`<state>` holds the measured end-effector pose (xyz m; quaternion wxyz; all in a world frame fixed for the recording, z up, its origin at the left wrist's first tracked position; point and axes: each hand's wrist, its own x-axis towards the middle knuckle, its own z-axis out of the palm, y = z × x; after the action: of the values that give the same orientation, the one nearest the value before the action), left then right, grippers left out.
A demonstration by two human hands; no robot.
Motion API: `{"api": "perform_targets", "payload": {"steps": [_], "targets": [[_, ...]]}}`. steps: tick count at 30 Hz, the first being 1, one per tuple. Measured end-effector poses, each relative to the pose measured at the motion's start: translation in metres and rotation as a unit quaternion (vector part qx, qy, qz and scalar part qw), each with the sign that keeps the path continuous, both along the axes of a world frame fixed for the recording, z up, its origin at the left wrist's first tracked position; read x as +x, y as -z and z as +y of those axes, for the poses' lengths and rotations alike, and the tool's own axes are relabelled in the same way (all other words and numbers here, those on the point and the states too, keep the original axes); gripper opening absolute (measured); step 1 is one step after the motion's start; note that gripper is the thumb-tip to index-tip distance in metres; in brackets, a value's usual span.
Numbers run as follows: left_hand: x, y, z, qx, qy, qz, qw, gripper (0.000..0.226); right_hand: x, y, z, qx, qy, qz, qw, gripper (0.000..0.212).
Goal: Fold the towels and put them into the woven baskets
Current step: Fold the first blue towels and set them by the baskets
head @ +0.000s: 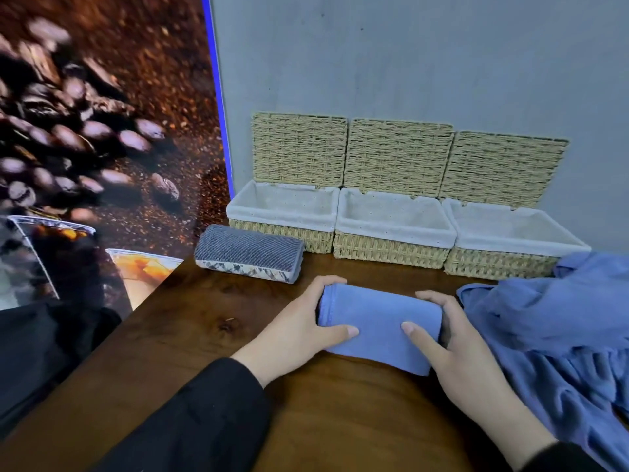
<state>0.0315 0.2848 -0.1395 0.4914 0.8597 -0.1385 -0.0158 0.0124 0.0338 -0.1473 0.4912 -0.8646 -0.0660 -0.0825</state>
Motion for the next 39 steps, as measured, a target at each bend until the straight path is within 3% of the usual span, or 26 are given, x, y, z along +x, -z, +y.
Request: {"api": "perform_targets", "payload": {"steps": [7, 13, 17, 20, 24, 26, 30, 32, 34, 39], "targets": [[0.004, -0.003, 0.048, -0.131, -0.109, -0.010, 0.985, 0.059, 0.011, -0.003, 0.061, 0.269, -0.027, 0.085, 0.959, 0.059], [0.000, -0.005, 0.111, -0.158, -0.225, -0.030, 0.961, 0.034, 0.019, 0.002, 0.125, 0.268, -0.066, 0.095, 0.956, 0.057], [-0.001, -0.005, 0.150, -0.097, -0.284, -0.053, 0.953, 0.025, 0.022, 0.005, 0.171, 0.221, -0.089, 0.051, 0.970, 0.036], [0.002, -0.003, 0.172, -0.043, -0.318, -0.063, 0.945, 0.025, 0.030, 0.005, 0.196, 0.198, -0.088, 0.046, 0.975, 0.034], [0.015, 0.009, 0.186, 0.093, -0.360, -0.041, 0.927, 0.040, 0.040, 0.012, 0.207, -0.022, -0.044, -0.045, 0.998, 0.050], [0.017, 0.010, 0.188, 0.125, -0.378, -0.102, 0.912, 0.037, 0.037, 0.007, 0.208, -0.062, -0.038, -0.113, 0.991, 0.047], [0.012, 0.005, 0.179, 0.125, -0.263, -0.273, 0.917, 0.020, 0.032, -0.001, 0.209, -0.121, -0.098, -0.186, 0.970, 0.043], [0.011, 0.007, 0.172, 0.152, -0.184, -0.247, 0.939, 0.023, 0.030, 0.002, 0.212, -0.172, -0.152, -0.167, 0.959, 0.046], [0.017, 0.015, 0.172, 0.173, -0.165, -0.205, 0.949, 0.021, 0.030, 0.007, 0.213, -0.230, -0.185, -0.132, 0.946, 0.052], [0.021, 0.023, 0.171, 0.249, -0.177, -0.195, 0.932, 0.036, 0.031, 0.013, 0.212, -0.310, -0.199, -0.086, 0.926, 0.064]]}}
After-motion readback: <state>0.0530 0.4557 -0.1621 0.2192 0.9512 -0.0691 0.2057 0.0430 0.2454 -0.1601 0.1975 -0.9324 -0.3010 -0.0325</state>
